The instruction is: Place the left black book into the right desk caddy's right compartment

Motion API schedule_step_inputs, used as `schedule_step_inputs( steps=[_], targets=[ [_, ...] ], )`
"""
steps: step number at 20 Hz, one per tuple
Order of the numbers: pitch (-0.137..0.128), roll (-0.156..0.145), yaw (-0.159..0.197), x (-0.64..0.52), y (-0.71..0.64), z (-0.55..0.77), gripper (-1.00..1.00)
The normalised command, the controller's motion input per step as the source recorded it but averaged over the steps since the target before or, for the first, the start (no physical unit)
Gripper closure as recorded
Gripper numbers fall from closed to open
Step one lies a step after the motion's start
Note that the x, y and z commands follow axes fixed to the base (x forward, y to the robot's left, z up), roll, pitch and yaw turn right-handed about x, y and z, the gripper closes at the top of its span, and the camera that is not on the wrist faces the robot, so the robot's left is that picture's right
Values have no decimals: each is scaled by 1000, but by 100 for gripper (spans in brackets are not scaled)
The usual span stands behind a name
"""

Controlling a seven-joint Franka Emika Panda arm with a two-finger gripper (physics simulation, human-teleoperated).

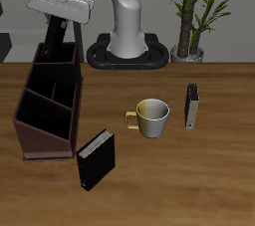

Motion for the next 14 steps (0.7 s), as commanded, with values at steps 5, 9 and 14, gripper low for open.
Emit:
schedule_step_inputs(
  steps=[5, 9, 14],
  targets=[
    [-6, -5, -17, -72, -42, -85, 100],
    [4, -42, -44, -89, -186, -133, 100],
    [9, 7, 15, -50, 62, -97, 100]
  ],
)
